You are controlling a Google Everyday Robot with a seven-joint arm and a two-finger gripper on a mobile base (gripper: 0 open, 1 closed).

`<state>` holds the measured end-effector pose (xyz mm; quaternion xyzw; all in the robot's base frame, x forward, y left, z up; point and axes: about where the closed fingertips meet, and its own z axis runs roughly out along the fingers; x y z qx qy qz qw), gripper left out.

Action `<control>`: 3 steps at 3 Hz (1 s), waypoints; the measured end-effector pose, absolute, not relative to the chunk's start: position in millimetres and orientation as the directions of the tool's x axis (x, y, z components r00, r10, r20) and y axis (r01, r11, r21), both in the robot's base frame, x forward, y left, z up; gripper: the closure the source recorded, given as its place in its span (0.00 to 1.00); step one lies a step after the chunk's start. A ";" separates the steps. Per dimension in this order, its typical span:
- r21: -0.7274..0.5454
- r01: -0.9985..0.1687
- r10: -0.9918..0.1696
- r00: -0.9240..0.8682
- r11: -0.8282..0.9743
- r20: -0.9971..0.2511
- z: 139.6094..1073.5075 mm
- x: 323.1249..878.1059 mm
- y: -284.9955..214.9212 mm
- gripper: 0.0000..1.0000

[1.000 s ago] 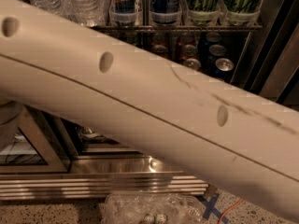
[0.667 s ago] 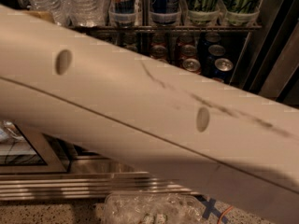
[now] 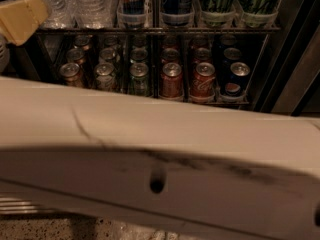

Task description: Pick water bottle from top shelf of fridge

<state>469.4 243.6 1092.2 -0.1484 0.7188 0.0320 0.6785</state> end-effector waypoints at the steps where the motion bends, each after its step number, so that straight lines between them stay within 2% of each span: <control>1: -0.147 -0.258 -0.159 -0.025 0.955 -0.987 1099.0 462.0 247.7 0.00; 2: -0.102 -0.273 -0.117 -0.038 0.957 -0.992 1089.2 458.4 258.1 0.06; 3: -0.068 -0.266 -0.085 -0.054 0.962 -0.995 1077.7 461.1 261.2 0.07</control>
Offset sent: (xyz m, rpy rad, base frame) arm 0.0016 0.0238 -0.0375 0.1163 0.0585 0.0213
